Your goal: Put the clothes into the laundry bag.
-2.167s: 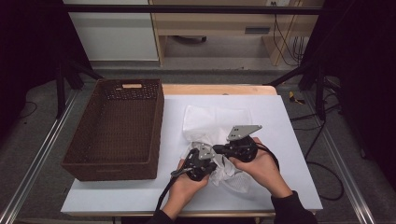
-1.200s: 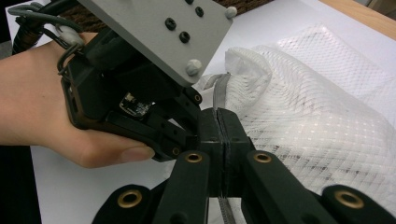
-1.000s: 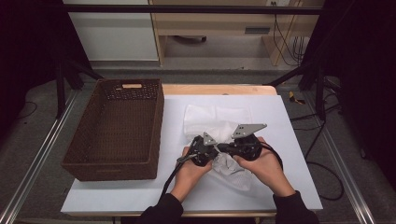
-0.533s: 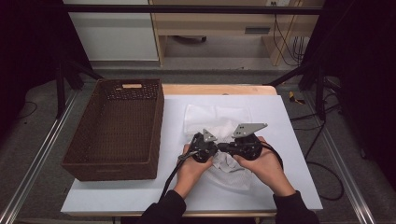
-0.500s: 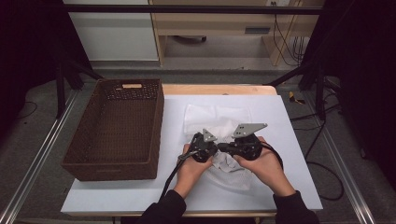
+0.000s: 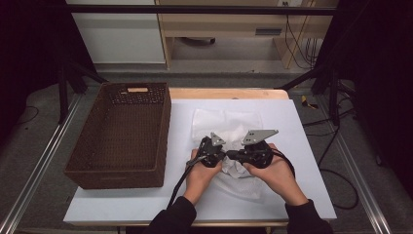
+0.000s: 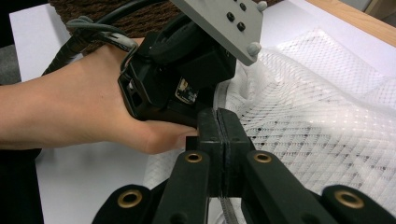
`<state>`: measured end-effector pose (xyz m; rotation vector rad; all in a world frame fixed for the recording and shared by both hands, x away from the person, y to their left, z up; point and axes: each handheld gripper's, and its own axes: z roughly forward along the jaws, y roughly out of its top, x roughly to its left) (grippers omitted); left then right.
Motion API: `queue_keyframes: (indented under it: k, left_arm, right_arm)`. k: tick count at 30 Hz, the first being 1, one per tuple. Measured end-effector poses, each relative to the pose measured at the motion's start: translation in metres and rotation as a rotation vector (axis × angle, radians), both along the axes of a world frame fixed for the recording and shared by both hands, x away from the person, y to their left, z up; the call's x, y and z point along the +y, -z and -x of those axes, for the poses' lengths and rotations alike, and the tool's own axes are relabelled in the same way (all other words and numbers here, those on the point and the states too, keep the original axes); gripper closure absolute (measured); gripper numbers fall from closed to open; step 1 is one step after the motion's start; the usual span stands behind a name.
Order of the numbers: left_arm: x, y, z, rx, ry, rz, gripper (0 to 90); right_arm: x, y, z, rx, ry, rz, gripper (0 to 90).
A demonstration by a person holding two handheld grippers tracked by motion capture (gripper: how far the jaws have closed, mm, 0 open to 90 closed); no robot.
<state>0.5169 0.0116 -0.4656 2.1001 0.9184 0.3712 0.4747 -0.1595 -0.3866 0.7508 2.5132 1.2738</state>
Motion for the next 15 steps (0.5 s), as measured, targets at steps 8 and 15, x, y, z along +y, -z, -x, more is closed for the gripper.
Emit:
queue_keyframes:
  k: [8, 15]
  left_arm:
    - [-0.001, 0.0007, -0.0014, -0.007, -0.012, 0.001, 90.0]
    - [-0.0026, 0.0006, -0.0032, -0.01, -0.02, -0.002, 90.0]
  right_arm:
    - [-0.0022, 0.0011, 0.0006, 0.007, 0.006, 0.004, 89.8]
    - [-0.0037, 0.0062, 0.0017, 0.018, 0.005, 0.008, 89.8]
